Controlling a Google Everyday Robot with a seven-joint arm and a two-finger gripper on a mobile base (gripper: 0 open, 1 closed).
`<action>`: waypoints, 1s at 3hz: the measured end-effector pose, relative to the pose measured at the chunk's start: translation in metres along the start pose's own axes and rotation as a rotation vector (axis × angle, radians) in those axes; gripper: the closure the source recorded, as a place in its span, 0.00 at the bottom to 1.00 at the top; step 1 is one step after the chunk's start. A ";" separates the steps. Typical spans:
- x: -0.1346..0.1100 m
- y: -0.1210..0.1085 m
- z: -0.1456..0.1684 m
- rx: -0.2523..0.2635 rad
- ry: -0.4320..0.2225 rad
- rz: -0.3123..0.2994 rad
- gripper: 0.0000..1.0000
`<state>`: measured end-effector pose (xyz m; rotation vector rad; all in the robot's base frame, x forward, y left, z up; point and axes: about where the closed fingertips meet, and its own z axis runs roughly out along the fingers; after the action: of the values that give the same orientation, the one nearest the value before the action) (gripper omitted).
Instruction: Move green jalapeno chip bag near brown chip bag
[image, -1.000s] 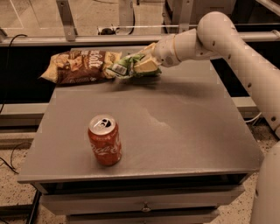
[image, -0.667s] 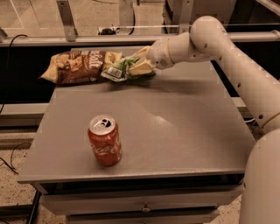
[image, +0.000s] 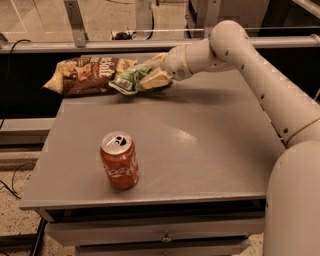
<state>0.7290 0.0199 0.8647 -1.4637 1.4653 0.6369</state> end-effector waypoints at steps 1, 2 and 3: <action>-0.005 0.002 -0.001 -0.015 -0.003 -0.014 0.00; -0.011 -0.003 -0.016 0.001 0.003 -0.028 0.00; -0.014 -0.020 -0.068 0.079 -0.007 -0.008 0.00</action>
Offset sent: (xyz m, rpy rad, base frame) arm -0.0028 -0.0320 0.0365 -0.0196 -0.0552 -0.0123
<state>0.7286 -0.0358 0.9104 -1.4044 1.4618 0.5724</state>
